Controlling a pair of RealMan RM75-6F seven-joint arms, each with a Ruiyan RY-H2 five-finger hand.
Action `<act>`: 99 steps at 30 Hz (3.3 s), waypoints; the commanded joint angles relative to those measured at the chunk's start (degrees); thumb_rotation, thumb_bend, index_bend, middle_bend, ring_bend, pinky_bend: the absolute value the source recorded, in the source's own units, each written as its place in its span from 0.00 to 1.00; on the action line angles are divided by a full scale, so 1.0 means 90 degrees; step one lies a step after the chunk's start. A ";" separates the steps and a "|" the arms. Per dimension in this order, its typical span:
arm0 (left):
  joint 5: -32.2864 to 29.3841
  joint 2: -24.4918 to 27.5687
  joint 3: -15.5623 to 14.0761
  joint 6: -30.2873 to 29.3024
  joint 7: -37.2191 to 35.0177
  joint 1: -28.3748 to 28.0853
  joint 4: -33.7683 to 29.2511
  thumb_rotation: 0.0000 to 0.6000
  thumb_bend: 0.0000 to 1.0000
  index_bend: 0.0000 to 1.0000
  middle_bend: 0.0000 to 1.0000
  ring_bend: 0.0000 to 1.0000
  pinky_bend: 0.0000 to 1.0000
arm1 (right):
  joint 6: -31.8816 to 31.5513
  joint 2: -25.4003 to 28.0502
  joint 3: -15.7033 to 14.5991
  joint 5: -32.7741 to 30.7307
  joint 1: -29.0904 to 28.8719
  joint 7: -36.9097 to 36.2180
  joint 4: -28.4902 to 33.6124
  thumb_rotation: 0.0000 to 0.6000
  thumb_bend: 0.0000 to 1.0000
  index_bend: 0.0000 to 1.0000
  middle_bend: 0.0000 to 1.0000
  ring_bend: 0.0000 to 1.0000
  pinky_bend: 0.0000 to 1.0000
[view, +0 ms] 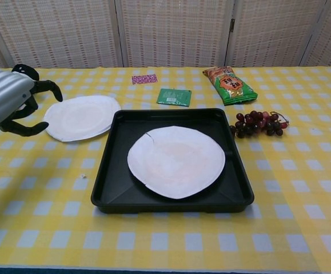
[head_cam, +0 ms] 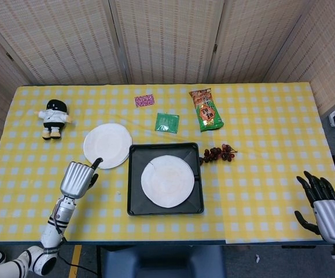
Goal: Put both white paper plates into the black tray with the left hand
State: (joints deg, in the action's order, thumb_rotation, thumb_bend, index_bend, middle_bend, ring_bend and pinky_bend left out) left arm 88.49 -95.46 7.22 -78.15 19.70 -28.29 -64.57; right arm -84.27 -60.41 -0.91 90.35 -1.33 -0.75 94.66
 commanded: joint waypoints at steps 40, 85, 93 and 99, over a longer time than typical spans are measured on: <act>0.0035 -0.2110 -0.0486 0.0938 -0.2223 -0.0757 0.5218 1.00 0.31 0.45 1.00 1.00 1.00 | 0.0160 -0.0098 -0.0034 -0.0049 -0.0072 0.0353 0.0076 1.00 0.37 0.00 0.00 0.00 0.00; -0.0463 -0.2984 -0.0237 0.1725 -0.2569 -0.1293 0.6274 1.00 0.31 0.56 1.00 1.00 1.00 | 0.0108 -0.0019 0.0058 -0.0253 -0.0030 0.0178 0.0037 1.00 0.37 0.00 0.00 0.00 0.00; -0.0531 -0.3055 -0.0184 0.1618 -0.2618 -0.1318 0.6374 1.00 0.35 0.60 1.00 1.00 1.00 | 0.0075 -0.0023 0.0053 -0.0224 -0.0017 0.0199 0.0044 1.00 0.37 0.00 0.00 0.00 0.00; -0.0549 -0.3076 -0.0184 0.1655 -0.2718 -0.1331 0.6379 1.00 0.35 0.60 1.00 1.00 1.00 | 0.0066 -0.0023 0.0060 -0.0228 -0.0013 0.0206 0.0042 1.00 0.37 0.00 0.00 0.00 0.00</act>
State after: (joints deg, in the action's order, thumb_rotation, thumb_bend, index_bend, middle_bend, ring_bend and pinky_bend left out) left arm 83.55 -123.12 5.59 -63.34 -4.68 -40.25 -7.15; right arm -83.68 -60.62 -0.37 88.30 -1.45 1.11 95.04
